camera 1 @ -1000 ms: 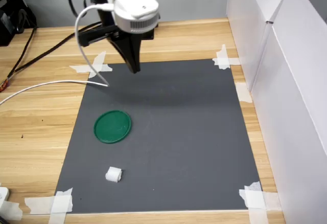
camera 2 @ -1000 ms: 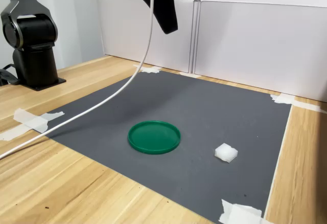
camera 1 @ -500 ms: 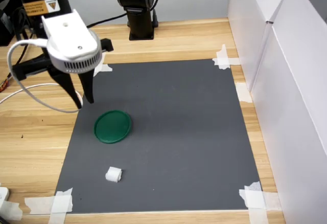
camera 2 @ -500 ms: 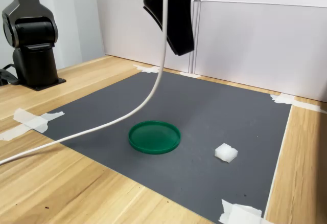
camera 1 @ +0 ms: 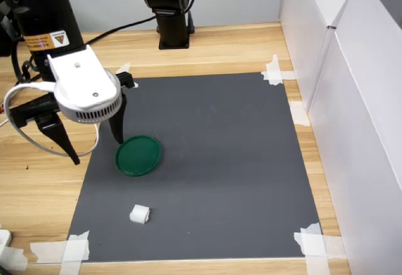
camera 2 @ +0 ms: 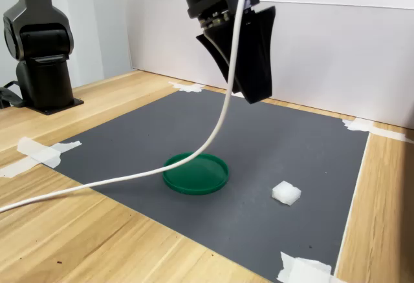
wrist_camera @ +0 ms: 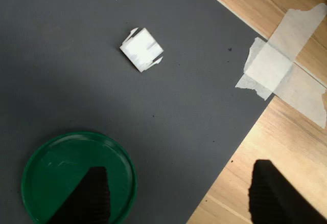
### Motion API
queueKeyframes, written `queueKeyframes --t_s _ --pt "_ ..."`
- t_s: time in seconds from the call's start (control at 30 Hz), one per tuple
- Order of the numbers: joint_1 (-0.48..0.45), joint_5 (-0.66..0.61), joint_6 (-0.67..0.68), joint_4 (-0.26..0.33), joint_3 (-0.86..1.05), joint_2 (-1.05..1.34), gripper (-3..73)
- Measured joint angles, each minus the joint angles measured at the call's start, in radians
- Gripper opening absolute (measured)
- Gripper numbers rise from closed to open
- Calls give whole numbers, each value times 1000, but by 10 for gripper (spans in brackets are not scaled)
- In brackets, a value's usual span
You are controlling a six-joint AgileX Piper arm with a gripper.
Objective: Grasp a white terminal and put it in the green lid.
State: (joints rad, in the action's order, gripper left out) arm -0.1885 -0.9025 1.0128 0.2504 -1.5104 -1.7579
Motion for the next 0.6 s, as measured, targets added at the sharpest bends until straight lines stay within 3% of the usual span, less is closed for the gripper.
queueKeyframes --t_s 0.17,0.4,0.6 --pt "3 -37 -20 24 -7 -6 675" --pt "88 -144 -159 -110 -129 -111 675" --pt "118 -157 -178 -123 -220 -188 675"
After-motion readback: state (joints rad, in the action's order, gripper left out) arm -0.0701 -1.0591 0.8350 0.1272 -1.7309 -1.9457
